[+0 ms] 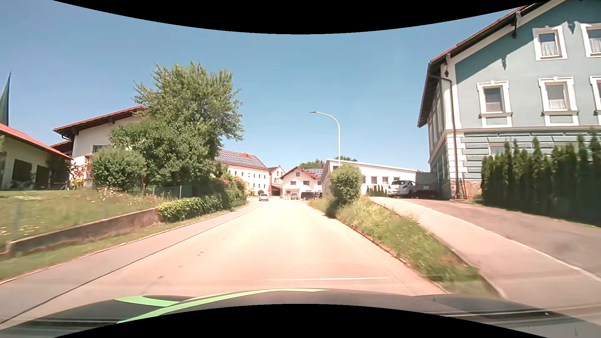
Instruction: Follow the waypoints while adhering to traffic rules and regulations
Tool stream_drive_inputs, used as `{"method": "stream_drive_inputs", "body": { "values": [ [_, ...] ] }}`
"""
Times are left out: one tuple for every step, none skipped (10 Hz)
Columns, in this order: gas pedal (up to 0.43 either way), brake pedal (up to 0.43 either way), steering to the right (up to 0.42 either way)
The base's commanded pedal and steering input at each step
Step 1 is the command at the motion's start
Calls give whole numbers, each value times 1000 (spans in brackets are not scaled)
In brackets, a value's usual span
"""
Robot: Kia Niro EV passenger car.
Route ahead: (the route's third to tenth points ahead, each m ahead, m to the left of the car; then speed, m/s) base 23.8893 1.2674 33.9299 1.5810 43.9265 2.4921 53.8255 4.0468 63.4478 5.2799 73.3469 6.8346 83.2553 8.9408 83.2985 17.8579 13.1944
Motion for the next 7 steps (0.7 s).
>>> {"method": "stream_drive_inputs", "body": {
  "values": [
    [150,0,-1],
    [150,0,-1],
    [150,0,-4],
    [150,0,-9],
    [150,0,-10],
    [150,0,-10],
    [150,0,-10]
  ]
}}
